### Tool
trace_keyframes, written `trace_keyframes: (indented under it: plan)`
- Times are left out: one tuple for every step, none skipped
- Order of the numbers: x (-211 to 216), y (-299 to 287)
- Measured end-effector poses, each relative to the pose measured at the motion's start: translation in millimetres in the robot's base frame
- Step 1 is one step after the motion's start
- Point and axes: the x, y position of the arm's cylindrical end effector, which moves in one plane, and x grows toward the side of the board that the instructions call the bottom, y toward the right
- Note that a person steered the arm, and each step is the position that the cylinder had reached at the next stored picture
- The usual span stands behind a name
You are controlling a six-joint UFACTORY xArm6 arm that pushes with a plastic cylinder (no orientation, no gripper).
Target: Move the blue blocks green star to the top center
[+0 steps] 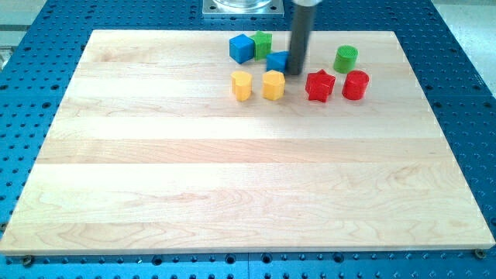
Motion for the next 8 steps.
trace_keyframes:
  plan:
    - [-1, -22]
    - [54, -28]
    - [33, -47]
    - [-1, -47]
    - [-19, -47]
    - [-11, -42]
    - [-3, 19]
    - [-30, 52]
